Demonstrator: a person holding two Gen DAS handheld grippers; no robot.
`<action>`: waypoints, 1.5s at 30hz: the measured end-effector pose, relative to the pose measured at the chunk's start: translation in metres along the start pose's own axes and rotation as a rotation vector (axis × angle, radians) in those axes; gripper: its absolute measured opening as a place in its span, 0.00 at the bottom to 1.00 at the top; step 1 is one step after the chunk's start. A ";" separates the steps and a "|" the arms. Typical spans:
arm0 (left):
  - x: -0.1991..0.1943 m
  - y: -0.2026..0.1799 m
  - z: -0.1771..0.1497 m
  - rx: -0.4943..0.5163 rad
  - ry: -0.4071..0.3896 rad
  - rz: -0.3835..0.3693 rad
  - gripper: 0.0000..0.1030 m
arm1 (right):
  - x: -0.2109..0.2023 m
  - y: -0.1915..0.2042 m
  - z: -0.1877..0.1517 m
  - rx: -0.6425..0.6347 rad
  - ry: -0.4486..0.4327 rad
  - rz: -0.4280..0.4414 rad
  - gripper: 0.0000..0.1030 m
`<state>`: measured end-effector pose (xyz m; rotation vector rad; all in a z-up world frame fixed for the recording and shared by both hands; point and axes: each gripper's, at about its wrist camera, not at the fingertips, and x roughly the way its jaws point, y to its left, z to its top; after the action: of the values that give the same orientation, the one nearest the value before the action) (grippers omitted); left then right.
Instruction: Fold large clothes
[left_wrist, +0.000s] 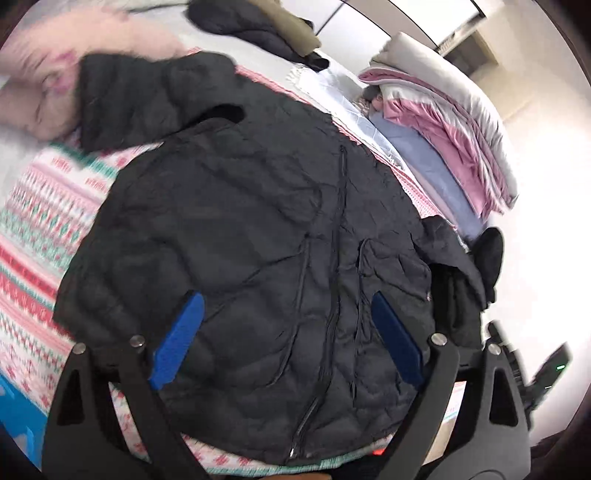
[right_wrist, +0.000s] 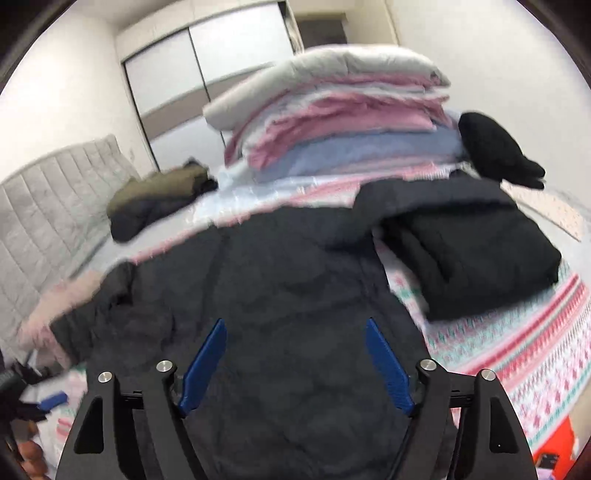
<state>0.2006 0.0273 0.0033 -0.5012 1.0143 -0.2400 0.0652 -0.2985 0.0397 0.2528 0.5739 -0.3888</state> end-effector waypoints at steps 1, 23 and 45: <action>0.002 -0.007 0.003 0.007 -0.005 0.002 0.89 | 0.004 -0.001 0.008 0.025 -0.036 0.014 0.85; 0.142 0.000 0.041 0.120 0.073 0.100 0.89 | 0.220 -0.121 0.106 0.333 0.212 -0.184 0.92; 0.150 -0.003 0.045 0.104 0.070 0.088 0.89 | 0.182 -0.349 0.122 0.927 0.011 -0.233 0.15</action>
<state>0.3162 -0.0246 -0.0883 -0.3549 1.0839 -0.2324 0.1159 -0.7045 -0.0081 1.0825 0.4003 -0.8696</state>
